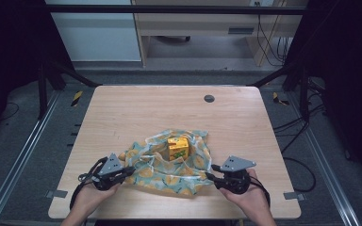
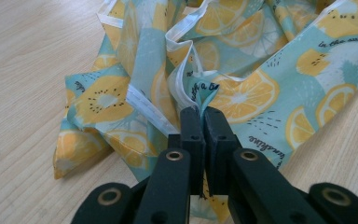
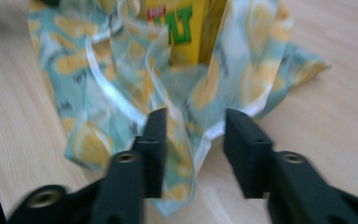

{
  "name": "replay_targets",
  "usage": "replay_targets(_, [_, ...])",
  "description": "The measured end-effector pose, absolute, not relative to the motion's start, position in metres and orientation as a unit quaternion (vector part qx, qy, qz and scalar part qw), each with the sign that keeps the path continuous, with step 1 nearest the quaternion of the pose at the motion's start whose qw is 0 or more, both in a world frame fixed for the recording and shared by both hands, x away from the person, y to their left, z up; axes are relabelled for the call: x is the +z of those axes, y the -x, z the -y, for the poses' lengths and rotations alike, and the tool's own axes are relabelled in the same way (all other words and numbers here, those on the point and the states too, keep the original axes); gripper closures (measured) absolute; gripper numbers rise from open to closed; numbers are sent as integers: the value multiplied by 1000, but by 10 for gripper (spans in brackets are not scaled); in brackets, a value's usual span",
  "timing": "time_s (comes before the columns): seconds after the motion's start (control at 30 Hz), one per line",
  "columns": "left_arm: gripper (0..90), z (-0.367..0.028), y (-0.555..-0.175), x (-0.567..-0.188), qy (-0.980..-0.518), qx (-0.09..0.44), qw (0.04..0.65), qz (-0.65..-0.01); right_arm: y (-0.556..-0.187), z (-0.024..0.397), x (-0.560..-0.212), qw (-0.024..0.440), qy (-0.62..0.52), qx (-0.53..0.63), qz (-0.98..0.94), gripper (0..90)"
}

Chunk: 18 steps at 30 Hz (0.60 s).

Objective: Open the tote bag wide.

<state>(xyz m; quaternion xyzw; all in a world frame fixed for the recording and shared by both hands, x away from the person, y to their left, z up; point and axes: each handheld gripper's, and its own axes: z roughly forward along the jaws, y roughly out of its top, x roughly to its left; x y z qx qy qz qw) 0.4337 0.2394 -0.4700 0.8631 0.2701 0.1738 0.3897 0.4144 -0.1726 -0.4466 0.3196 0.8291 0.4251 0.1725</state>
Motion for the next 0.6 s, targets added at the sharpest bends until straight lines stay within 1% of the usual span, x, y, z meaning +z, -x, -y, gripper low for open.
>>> replay_targets(0.07, [872,-239,-434,-470,-863,174,390,-270,-418,172,-437,182,-316,430,-826,478])
replay_targets(0.1, [870,-240,-434,-470,-863,175,390,-270,-420,171,-432,190,-313,430,-825,413])
replay_targets(0.13, [870,-240,-433,-470,-863,176,390,-269,-420,171,-432,190,-313,430,-825,413])
replay_targets(0.17, [867,-240,-433,-469,-863,177,389,-268,-426,168,-424,205,-316,428,-821,333])
replay_targets(0.2, [867,-240,-433,-469,-863,177,389,-268,-426,168,-424,205,-316,428,-821,333])
replay_targets(0.23, [865,-240,-431,-469,-862,181,390,-268,-433,164,-418,211,-319,427,-820,263])
replay_targets(0.27, [865,-240,-431,-469,-862,181,390,-268,-437,162,-415,211,-322,426,-819,235])
replay_targets(0.3, [865,-240,-431,-469,-862,182,389,-267,-437,162,-415,211,-322,426,-819,235])
replay_targets(0.33, [865,-240,-430,-468,-863,183,389,-266,-447,157,-410,211,-321,422,-821,183])
replay_targets(0.37, [865,-241,-430,-468,-863,184,389,-266,-450,155,-409,208,-322,421,-822,167])
replay_targets(0.4, [865,-241,-430,-468,-863,184,389,-266,-450,155,-409,208,-322,421,-822,167])
replay_targets(0.43, [865,-241,-429,-468,-862,185,390,-266,-459,151,-407,199,-324,419,-825,181])
replay_targets(0.5, [866,-241,-428,-467,-862,185,391,-265,-467,149,-409,200,-326,410,-828,250])
replay_targets(0.53, [866,-241,-428,-467,-862,185,391,-265,-467,149,-409,200,-326,410,-828,250])
replay_targets(0.6, [866,-242,-428,-466,-861,187,392,-265,-475,146,-411,199,-329,402,-831,300])
